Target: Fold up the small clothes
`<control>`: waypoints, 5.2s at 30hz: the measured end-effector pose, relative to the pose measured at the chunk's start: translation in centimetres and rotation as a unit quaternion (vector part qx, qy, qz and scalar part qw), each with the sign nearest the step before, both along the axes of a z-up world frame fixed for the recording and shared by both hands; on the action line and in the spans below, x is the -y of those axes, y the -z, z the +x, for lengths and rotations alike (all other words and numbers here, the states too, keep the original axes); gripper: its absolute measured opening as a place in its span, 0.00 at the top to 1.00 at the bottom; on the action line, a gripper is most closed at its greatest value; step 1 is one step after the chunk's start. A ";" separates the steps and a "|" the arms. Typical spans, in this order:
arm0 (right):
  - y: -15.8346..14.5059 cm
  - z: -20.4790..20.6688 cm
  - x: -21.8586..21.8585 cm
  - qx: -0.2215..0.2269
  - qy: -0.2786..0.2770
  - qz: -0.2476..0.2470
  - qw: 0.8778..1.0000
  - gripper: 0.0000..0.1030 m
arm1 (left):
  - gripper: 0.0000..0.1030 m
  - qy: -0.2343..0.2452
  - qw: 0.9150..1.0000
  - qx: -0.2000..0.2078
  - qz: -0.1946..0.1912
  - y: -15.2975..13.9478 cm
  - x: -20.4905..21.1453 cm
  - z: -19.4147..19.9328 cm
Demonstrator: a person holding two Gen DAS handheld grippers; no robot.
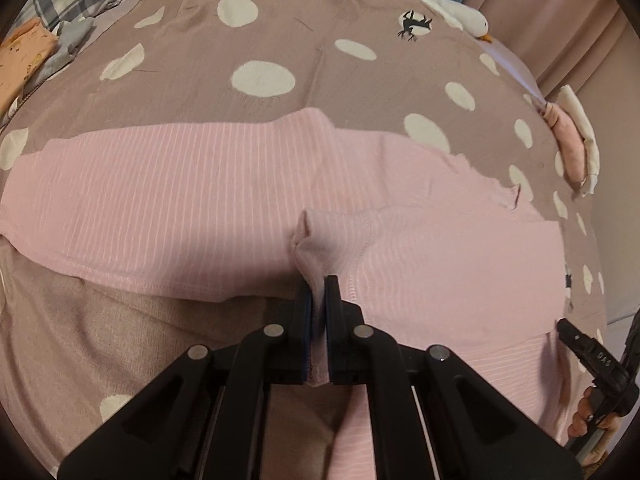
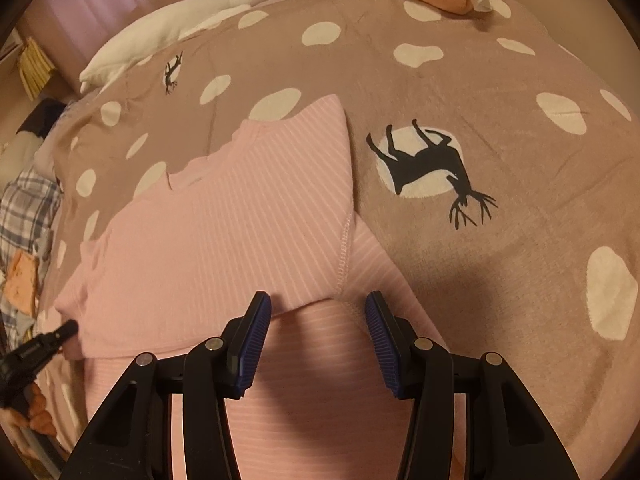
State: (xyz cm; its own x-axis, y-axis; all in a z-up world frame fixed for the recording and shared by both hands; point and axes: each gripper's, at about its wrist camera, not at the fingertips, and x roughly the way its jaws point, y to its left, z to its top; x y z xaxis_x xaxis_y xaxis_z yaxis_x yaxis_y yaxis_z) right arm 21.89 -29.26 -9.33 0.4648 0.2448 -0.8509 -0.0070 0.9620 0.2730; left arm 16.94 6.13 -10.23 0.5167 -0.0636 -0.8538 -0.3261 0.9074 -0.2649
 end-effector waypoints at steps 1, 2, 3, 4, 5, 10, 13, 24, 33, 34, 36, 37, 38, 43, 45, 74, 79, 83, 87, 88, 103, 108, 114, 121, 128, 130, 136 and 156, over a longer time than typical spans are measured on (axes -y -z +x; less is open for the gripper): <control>0.1 0.0 0.0 -0.001 0.001 -0.001 1.000 0.51 | 0.94 0.001 1.000 -0.003 0.002 0.2 0.0 0.1; 0.1 0.0 -0.1 -0.002 0.002 -0.001 1.000 0.51 | 0.93 0.001 1.000 -0.006 0.005 0.4 0.1 0.1; 0.2 0.0 -0.1 -0.002 0.002 -0.001 1.000 0.51 | 0.93 0.000 1.000 -0.008 0.006 0.6 0.1 0.1; 0.2 0.1 -0.1 -0.002 0.003 -0.002 1.000 0.51 | 0.91 0.000 1.000 -0.012 0.009 0.8 0.1 0.2; 0.2 0.1 -0.1 -0.002 0.003 -0.003 1.000 0.51 | 0.90 -0.002 1.000 -0.016 0.013 1.1 0.1 0.2; 0.5 0.2 -0.2 -0.004 0.004 -0.006 1.000 0.51 | 0.88 -0.015 1.000 -0.021 0.017 1.8 0.1 0.3; 0.4 0.1 -0.3 -0.003 0.006 -0.009 1.000 0.51 | 0.86 -0.018 0.999 -0.021 0.031 1.7 0.4 0.2; -4.2 -2.6 -0.2 0.058 -0.007 -0.036 0.998 0.51 | 0.35 -0.098 0.995 0.018 0.002 -2.4 -4.1 -5.3; -10.3 -6.8 -1.0 0.157 -0.033 0.022 0.987 0.24 | 0.09 -0.250 0.965 0.077 -0.014 -5.2 -12.3 -12.6; -10.5 -7.1 -1.4 0.163 -0.035 0.023 0.986 0.21 | 0.09 -0.265 0.961 0.076 -0.021 -4.9 -13.2 -13.2; -10.9 -8.0 -1.9 0.178 -0.040 0.028 0.983 0.19 | 0.10 -0.290 0.953 0.078 -0.039 -4.1 -14.8 -14.2; -11.0 -8.5 -2.2 0.181 -0.045 0.031 0.982 0.19 | 0.11 -0.302 0.949 0.079 -0.049 -3.6 -15.6 -14.6; -10.9 -8.8 -2.4 0.181 -0.048 0.032 0.982 0.19 | 0.11 -0.308 0.947 0.078 -0.053 -3.3 -16.1 -14.7; -10.0 -9.6 -3.5 0.166 -0.057 0.009 0.984 0.19 | 0.21 -0.344 0.930 0.085 -0.093 -1.2 -19.4 -14.4; -9.6 -9.9 -3.8 0.160 -0.058 -0.004 0.985 0.19 | 0.26 -0.360 0.923 0.084 -0.109 -0.4 -20.7 -14.3; -9.5 -10.6 -3.5 0.144 -0.032 0.007 0.989 0.19 | 0.95 -0.395 0.907 0.125 -0.067 -2.3 -22.9 -12.0; -9.5 -11.0 -2.9 0.145 -0.026 0.019 0.989 0.19 | 0.95 -0.377 0.913 0.147 -0.057 -5.0 -21.2 -11.5; -9.5 -11.1 -2.5 0.146 -0.025 0.023 0.989 0.19 | 0.95 -0.346 0.922 0.168 -0.046 -7.5 -19.2 -10.5; -9.7 -11.4 -1.7 0.152 -0.015 0.029 0.988 0.19 | 0.95 -0.307 0.933 0.186 -0.016 -10.1 -16.3 -9.2; -9.7 -11.5 -1.5 0.152 -0.013 0.032 0.988 0.19 | 0.95 -0.293 0.937 0.189 -0.008 -10.8 -15.4 -8.7; -9.6 -12.3 0.4 0.156 0.007 0.046 0.987 0.19 | 0.95 -0.125 0.974 0.188 0.034 -13.4 -3.3 -3.4; -9.3 -12.3 1.1 0.152 0.017 0.049 0.987 0.19 | 0.95 -0.068 0.983 0.165 0.038 -12.1 0.8 -1.7; -9.1 -12.4 1.6 0.148 0.021 0.052 0.987 0.19 | 0.94 -0.011 0.991 0.126 0.035 -9.2 5.2 0.0; -8.4 -12.1 1.8 0.138 0.024 0.052 0.989 0.19 | 0.94 0.035 0.997 0.069 0.025 -4.8 9.0 1.0; -7.9 -12.0 2.2 0.129 0.028 0.052 0.990 0.19 | 0.92 0.058 0.998 0.019 0.016 -1.5 10.4 2.0; -7.7 -11.9 2.3 0.124 0.029 0.053 0.990 0.19 | 0.92 0.059 0.998 0.009 0.012 -0.8 10.4 2.0; -7.1 -11.2 1.7 0.112 0.018 0.057 0.992 0.19 | 0.74 0.069 0.997 -0.001 -0.018 -0.7 10.0 1.6; -4.8 -4.1 -10.2 0.036 -0.140 0.080 0.986 0.19 | 0.25 -0.102 0.991 0.086 0.025 -7.3 -3.0 -9.2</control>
